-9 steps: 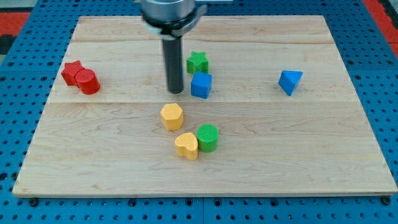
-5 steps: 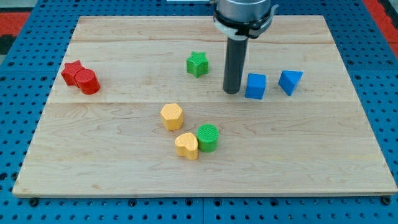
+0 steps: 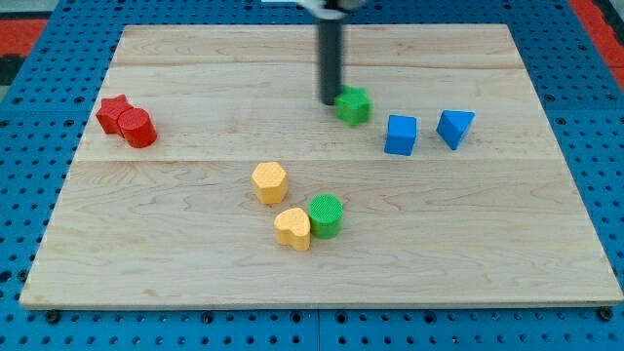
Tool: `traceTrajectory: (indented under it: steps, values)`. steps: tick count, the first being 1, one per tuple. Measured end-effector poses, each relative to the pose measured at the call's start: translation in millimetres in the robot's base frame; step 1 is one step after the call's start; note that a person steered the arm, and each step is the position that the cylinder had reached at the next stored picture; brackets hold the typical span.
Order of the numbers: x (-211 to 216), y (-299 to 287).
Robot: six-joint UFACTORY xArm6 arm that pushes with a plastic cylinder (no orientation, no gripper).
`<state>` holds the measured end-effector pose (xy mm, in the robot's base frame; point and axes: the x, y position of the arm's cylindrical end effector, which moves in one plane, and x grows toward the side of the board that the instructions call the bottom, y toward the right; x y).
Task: Move the yellow hexagon closer to the group of blocks
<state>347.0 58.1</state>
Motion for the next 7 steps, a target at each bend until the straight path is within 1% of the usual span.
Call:
traceTrajectory:
  steps: [1,2,3,4,5,6,7]
  values:
    - [18,2]
    - [18,-105]
    - [85,-170]
    - [139,-193]
    - [145,-114]
    - [113,-60]
    - [95,-3]
